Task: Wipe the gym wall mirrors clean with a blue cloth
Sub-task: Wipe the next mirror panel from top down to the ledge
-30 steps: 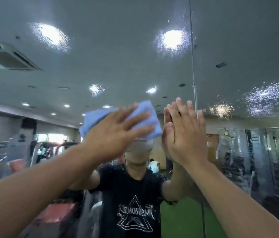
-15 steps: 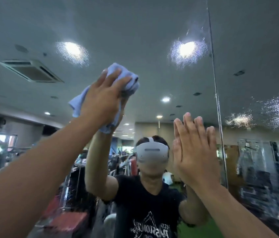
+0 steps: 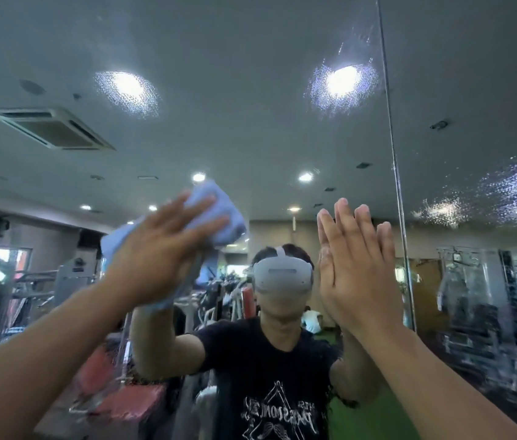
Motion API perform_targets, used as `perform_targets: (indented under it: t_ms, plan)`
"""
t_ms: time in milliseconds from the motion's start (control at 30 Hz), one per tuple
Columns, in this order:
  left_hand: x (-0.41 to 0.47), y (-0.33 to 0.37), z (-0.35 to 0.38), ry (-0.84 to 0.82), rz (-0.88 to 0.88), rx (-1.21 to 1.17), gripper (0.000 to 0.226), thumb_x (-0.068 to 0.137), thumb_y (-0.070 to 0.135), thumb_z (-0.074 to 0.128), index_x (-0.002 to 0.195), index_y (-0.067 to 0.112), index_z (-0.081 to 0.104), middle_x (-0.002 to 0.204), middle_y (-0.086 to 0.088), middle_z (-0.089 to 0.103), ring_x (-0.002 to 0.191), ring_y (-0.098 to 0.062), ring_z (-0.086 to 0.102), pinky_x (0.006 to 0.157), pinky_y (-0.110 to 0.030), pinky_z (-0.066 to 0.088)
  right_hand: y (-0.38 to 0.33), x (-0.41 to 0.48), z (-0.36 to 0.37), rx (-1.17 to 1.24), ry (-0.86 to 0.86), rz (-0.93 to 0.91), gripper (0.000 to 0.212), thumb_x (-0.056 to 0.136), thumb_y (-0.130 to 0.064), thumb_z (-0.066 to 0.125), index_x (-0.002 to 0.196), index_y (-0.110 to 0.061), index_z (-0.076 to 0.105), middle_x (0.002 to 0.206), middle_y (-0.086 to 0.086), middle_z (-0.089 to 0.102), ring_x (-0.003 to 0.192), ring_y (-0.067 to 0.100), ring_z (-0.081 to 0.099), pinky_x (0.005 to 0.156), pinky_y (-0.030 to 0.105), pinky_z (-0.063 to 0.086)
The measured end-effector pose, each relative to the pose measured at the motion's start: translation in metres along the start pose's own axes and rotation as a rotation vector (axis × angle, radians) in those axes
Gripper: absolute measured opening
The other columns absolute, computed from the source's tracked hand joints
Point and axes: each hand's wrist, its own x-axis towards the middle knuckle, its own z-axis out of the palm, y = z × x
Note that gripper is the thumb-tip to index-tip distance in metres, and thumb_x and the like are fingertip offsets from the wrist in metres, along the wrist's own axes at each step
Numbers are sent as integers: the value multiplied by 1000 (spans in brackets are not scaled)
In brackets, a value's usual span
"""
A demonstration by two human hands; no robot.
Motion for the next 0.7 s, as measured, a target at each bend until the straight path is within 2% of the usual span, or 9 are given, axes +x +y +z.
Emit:
perform_targets:
  t_ms: [100, 167, 233, 300, 367, 500, 600, 633, 700]
  plan:
    - [45, -3, -11, 67, -363, -87, 58, 90, 31, 31, 145, 32, 49, 157, -5, 41, 146, -36, 33, 114, -53, 35, -1, -1, 0, -3, -7, 6, 58, 104, -30, 25, 161, -22, 29, 170, 4, 21, 158, 28, 13, 127, 50, 1]
    - [71, 12, -10, 60, -418, -84, 63, 88, 37, 26, 145, 31, 51, 159, -2, 39, 148, -34, 29, 112, -50, 35, -1, 0, -1, 3, -21, 6, 59, 104, -30, 25, 162, -22, 27, 171, 3, 19, 159, 26, 10, 127, 47, -2]
    - [82, 35, -5, 18, -304, -47, 60, 89, 38, 31, 143, 30, 53, 158, -2, 41, 146, -36, 32, 106, -52, 40, 1, 1, -3, 47, -40, 7, 58, 104, -29, 26, 162, -23, 28, 171, 1, 17, 159, 24, 7, 127, 44, -5]
    - [74, 58, 8, -12, -92, 14, 51, 91, 25, 54, 141, 26, 56, 156, -5, 44, 141, -42, 39, 102, -55, 45, 4, 0, -7, 124, -58, 3, 57, 103, -27, 28, 160, -21, 32, 171, 1, 18, 159, 23, 6, 127, 40, -7]
    - [50, 83, 20, -30, 79, 39, 63, 82, 11, 68, 142, 25, 55, 156, -8, 43, 140, -43, 39, 101, -53, 44, 9, -6, -13, 189, -61, 8, 56, 103, -25, 30, 159, -19, 35, 170, 2, 20, 159, 21, 6, 128, 41, -5]
    - [-31, 136, 31, -93, 348, -22, 69, 80, 6, 49, 146, 28, 50, 160, -8, 36, 146, -41, 34, 115, -53, 33, 20, -41, -27, 119, -26, 67, 56, 106, -24, 30, 161, -23, 19, 170, 0, 16, 159, 18, 2, 129, 42, -1]
    - [-57, 149, 29, -210, 519, -18, 73, 83, 7, 60, 150, 31, 46, 164, -4, 28, 151, -37, 25, 118, -56, 30, 28, -72, -37, 72, -3, 163, 57, 106, -26, 27, 162, -18, 26, 170, 4, 17, 159, 20, 3, 128, 35, -6]
    - [-52, 145, 28, -238, 536, 15, 81, 79, 7, 59, 153, 33, 39, 165, -3, 24, 151, -35, 22, 119, -56, 28, 31, -81, -39, 60, -1, 183, 57, 105, -25, 27, 162, -15, 27, 170, 4, 17, 159, 20, 2, 128, 34, -8]
    - [-28, 133, 25, -241, 455, 66, 94, 72, 7, 59, 156, 37, 30, 167, -2, 20, 152, -34, 21, 121, -56, 22, 39, -96, -40, 44, -6, 212, 58, 104, -24, 29, 161, -12, 28, 170, 5, 17, 159, 17, 0, 128, 35, -7]
